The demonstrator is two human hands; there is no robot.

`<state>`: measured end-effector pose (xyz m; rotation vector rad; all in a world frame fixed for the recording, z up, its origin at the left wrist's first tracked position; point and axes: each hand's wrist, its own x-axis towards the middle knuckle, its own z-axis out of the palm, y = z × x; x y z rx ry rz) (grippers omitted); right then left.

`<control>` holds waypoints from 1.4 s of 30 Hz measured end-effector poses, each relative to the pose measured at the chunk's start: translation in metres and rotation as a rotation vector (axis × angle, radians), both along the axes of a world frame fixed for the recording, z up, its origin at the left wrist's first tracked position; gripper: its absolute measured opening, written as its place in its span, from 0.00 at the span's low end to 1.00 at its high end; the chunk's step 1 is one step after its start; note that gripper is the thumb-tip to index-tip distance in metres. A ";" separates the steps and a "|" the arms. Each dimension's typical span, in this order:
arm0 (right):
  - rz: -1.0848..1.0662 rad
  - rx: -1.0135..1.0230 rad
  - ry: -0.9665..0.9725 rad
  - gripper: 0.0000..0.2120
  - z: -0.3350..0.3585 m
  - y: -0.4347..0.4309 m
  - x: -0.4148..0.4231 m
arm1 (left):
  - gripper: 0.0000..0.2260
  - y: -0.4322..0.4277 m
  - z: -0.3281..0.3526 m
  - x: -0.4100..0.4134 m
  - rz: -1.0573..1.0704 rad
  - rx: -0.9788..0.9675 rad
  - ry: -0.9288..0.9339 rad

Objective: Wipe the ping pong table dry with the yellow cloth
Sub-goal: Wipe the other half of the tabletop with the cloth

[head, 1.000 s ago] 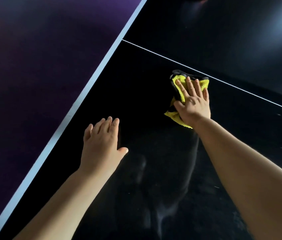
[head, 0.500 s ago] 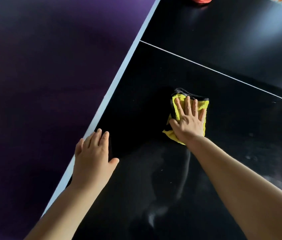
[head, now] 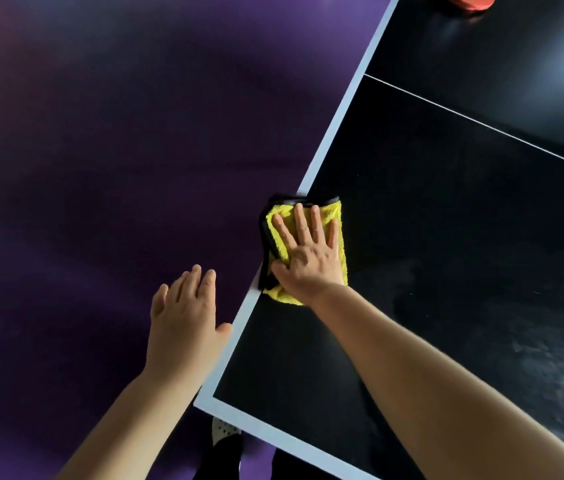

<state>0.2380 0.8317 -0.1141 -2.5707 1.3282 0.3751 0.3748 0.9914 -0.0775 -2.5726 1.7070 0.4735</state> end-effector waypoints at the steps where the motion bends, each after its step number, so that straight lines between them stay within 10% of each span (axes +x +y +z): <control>1: 0.022 0.009 0.001 0.36 0.001 0.015 0.002 | 0.38 0.004 0.001 0.000 -0.006 0.010 0.004; 16: 0.157 0.012 -0.027 0.34 0.006 0.027 -0.117 | 0.39 -0.033 0.012 -0.105 -0.178 0.112 -0.054; 42: -0.765 -0.124 -0.053 0.33 0.001 -0.133 -0.418 | 0.33 -0.117 -0.021 -0.311 -0.436 -0.041 -0.019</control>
